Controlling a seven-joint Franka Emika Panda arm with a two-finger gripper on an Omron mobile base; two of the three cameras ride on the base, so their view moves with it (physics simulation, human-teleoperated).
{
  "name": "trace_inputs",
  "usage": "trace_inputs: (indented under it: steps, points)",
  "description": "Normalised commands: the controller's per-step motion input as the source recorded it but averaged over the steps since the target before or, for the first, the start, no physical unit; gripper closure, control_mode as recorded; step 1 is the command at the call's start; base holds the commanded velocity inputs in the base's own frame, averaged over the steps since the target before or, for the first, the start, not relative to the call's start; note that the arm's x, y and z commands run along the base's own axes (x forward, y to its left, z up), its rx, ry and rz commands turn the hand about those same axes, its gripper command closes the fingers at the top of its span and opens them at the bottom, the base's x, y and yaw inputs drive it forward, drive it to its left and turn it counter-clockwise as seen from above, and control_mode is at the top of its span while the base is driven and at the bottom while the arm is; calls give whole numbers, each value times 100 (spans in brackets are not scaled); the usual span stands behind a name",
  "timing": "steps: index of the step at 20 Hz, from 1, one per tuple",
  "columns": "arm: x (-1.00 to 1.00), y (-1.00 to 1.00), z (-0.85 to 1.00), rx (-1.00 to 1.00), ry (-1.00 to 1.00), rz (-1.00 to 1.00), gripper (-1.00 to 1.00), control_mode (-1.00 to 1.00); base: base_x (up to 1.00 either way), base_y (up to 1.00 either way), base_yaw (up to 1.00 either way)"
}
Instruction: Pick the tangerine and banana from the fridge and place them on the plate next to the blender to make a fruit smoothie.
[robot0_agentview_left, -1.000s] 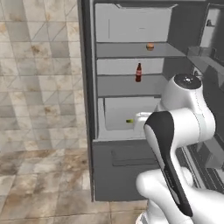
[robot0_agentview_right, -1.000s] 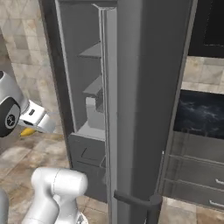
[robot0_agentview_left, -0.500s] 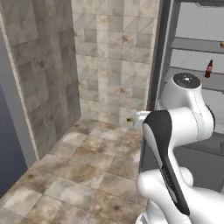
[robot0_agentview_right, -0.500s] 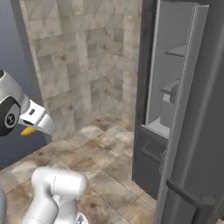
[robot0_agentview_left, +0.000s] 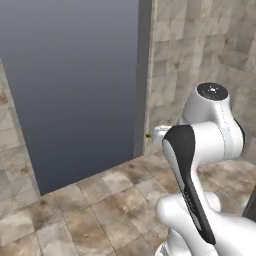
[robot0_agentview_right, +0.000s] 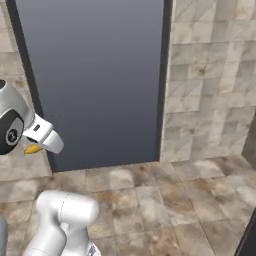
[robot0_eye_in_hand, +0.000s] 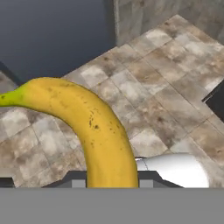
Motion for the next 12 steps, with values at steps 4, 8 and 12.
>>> trace_inputs:
  steps: [4, 8, 12]
  points:
    - [0, 0, 0, 0, 0, 0, 100, 100, -11, 7, 100]
    - [0, 0, 0, 0, 0, 0, 100, 100, -11, 6, 100]
    - [0, 0, 0, 0, 0, 0, 100, 100, -9, 6, 100]
